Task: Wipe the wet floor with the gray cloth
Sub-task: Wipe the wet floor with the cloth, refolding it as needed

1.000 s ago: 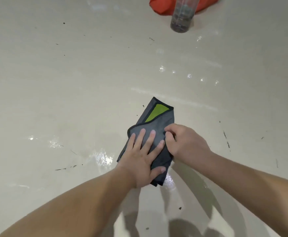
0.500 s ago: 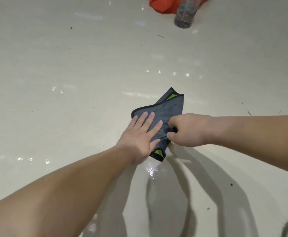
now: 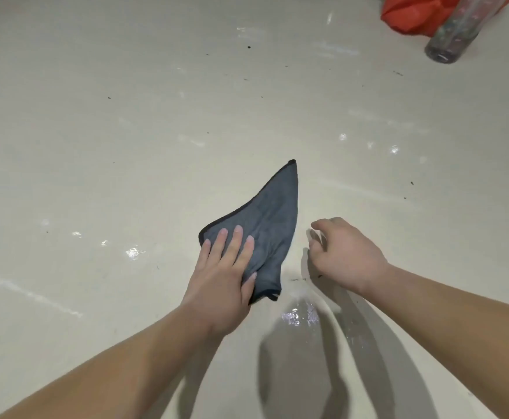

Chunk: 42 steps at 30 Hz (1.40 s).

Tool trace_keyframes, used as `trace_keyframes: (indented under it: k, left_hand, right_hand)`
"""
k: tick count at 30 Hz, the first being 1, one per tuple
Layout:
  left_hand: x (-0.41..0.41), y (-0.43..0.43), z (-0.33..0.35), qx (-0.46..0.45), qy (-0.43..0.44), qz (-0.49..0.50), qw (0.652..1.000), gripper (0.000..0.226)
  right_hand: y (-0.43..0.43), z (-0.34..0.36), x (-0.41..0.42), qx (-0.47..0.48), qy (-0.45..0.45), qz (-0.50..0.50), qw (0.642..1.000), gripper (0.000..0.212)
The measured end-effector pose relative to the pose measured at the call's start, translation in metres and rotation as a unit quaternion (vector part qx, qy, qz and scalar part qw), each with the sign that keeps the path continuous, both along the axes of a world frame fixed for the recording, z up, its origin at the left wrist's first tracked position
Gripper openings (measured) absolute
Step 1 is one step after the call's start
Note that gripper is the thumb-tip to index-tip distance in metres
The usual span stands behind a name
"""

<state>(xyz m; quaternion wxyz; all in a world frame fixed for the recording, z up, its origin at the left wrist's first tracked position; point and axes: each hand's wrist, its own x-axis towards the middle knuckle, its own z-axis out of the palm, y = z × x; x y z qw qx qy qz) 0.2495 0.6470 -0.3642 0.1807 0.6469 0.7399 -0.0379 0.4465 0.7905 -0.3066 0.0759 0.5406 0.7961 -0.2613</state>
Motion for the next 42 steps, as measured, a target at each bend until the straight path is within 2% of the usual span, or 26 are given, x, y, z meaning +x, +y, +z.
trace_keyframes:
  k: [3,7,10,16,18,23,27,33,37,42]
  left_hand:
    - [0.004,-0.016,0.016,-0.013,0.01,0.008,1.0,0.076]
    - [0.016,0.03,0.012,0.086,-0.018,0.009,0.996,0.069]
    - [0.035,0.054,-0.009,0.026,-0.01,-0.016,0.999,0.068]
    - [-0.001,0.073,-0.019,0.049,0.015,-0.089,0.995,0.064]
    - [-0.025,0.079,-0.02,0.055,0.037,-0.038,0.997,0.062]
    - [-0.067,0.038,-0.024,0.061,0.029,0.199,0.978,0.064]
    - [-0.033,-0.019,-0.023,0.076,0.035,0.252,0.964,0.067]
    - [0.047,-0.052,-0.026,0.088,-0.011,0.177,0.98,0.068]
    - [0.07,-0.025,-0.026,0.078,-0.022,0.12,0.989,0.067]
    - [0.117,0.045,-0.029,0.056,0.007,0.01,0.998,0.068]
  right_hand:
    - [0.001,-0.003,-0.014,0.001,-0.005,0.001,1.0,0.034]
    - [0.0,-0.01,-0.023,0.01,0.007,-0.011,1.0,0.032]
    - [0.002,-0.018,-0.019,0.037,-0.017,0.02,0.999,0.026]
    - [0.019,-0.017,-0.04,0.113,-0.029,0.04,0.992,0.025]
    - [0.019,-0.016,-0.052,0.107,-0.019,0.049,0.993,0.028]
    - [0.011,-0.015,-0.081,0.069,0.007,0.077,0.995,0.031]
    - [-0.008,-0.02,-0.093,0.067,0.038,0.122,0.99,0.024]
    - [-0.019,-0.026,-0.077,0.083,0.01,0.159,0.984,0.021]
    - [-0.012,-0.015,-0.029,0.065,-0.005,0.066,0.996,0.017]
    - [-0.02,0.009,0.066,0.012,-0.013,-0.094,0.995,0.017]
